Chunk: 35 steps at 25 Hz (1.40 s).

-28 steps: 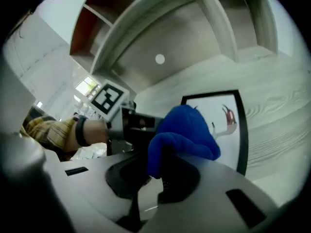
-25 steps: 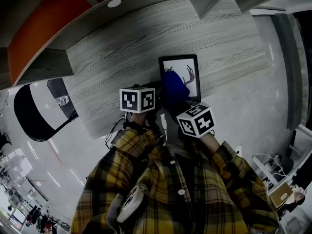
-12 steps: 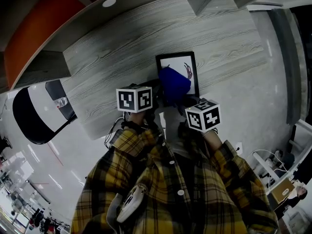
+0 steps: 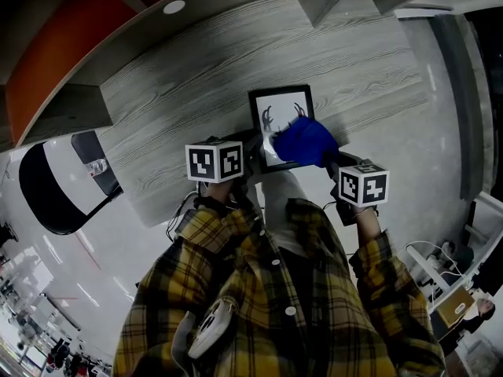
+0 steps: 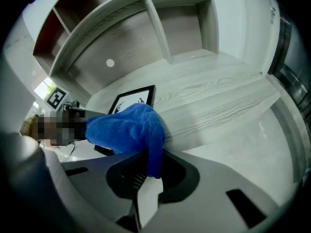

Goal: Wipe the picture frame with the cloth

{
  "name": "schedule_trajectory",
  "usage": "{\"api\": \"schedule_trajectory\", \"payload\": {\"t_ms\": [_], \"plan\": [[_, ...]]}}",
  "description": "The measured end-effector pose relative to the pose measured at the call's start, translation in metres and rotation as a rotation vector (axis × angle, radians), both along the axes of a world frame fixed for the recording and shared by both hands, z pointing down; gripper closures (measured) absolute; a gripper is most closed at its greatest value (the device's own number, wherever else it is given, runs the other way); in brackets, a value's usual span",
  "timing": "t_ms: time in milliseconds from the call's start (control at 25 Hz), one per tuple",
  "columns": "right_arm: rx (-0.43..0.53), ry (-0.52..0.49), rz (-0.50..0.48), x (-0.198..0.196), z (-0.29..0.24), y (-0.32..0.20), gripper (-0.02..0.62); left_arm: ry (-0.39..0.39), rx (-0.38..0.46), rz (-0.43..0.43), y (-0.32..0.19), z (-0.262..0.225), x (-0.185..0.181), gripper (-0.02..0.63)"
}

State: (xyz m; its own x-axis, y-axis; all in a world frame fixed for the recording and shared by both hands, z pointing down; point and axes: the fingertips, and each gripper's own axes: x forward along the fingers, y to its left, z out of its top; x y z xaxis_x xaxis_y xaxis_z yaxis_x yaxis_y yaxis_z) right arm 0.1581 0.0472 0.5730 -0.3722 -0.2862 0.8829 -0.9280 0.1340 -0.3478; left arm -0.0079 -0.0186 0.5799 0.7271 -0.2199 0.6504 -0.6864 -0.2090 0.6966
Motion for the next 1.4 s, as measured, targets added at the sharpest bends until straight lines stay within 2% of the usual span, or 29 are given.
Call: {"api": "schedule_trajectory", "payload": {"t_ms": [160,440,560,760,920,1200,1400], "plan": [[0.001,0.014,0.024,0.021,0.003,0.001,0.554,-0.001,0.001,-0.001,-0.001,0.0,0.001,0.529],[0.101,-0.059,0.034,0.002,-0.038,-0.01,0.554,-0.016,0.019,-0.006,0.0,-0.001,-0.004,0.529],[0.168,-0.106,0.02,-0.01,-0.071,-0.02,0.554,-0.025,0.062,-0.034,-0.006,-0.016,-0.016,0.528],[0.299,-0.162,-0.018,-0.029,-0.127,-0.046,0.554,0.039,0.155,-0.085,-0.022,-0.063,-0.021,0.528],[0.429,-0.208,-0.055,-0.044,-0.171,-0.077,0.554,0.103,0.276,-0.121,-0.045,-0.114,-0.02,0.529],[0.675,-0.26,-0.146,-0.079,-0.261,-0.11,0.554,0.123,0.564,-0.172,-0.067,-0.224,-0.018,0.549],[0.847,-0.278,-0.195,-0.101,-0.319,-0.122,0.554,0.14,0.741,-0.163,-0.072,-0.294,-0.018,0.593]]}}
